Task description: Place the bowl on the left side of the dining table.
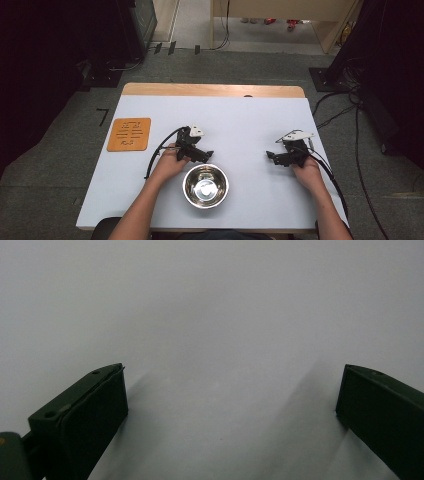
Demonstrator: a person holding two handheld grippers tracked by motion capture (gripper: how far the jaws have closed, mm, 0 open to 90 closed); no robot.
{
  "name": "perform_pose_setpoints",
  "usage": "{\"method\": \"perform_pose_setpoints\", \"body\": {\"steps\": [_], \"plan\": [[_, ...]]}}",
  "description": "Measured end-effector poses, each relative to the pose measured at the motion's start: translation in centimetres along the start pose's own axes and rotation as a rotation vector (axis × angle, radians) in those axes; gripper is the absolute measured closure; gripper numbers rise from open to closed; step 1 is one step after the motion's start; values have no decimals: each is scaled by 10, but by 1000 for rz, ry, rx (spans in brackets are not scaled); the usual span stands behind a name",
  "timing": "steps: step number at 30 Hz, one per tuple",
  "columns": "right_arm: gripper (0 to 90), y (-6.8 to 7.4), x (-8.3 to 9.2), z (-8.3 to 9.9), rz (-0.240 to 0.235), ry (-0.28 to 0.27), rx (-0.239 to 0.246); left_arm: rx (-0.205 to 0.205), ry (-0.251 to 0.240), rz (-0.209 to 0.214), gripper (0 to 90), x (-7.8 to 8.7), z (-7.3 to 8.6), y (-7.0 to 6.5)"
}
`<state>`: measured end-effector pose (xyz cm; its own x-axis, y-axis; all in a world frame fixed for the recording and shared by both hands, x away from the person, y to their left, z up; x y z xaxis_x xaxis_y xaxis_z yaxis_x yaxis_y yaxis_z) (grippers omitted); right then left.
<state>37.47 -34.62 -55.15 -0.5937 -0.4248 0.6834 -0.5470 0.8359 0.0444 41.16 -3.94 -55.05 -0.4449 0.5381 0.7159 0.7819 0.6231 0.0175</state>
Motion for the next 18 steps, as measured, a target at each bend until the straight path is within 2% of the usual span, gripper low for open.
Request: {"method": "perform_pose_setpoints", "body": {"steps": [18], "plan": [[124,0,0,0,0,0,0,17,4,-17,0,-1,-1,-1]]}}
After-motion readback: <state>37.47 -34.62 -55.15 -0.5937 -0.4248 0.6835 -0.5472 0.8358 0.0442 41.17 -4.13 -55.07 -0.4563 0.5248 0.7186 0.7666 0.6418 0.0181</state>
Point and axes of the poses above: each handheld gripper's, and its own axes: x roughly backward along the jaws, z roughly out of its underside, y roughly to its left, the point moved 7 cm from there along -x, roughly forward along the jaws, and after that the axes turned 1 degree about -z, right-handed, at the moved point
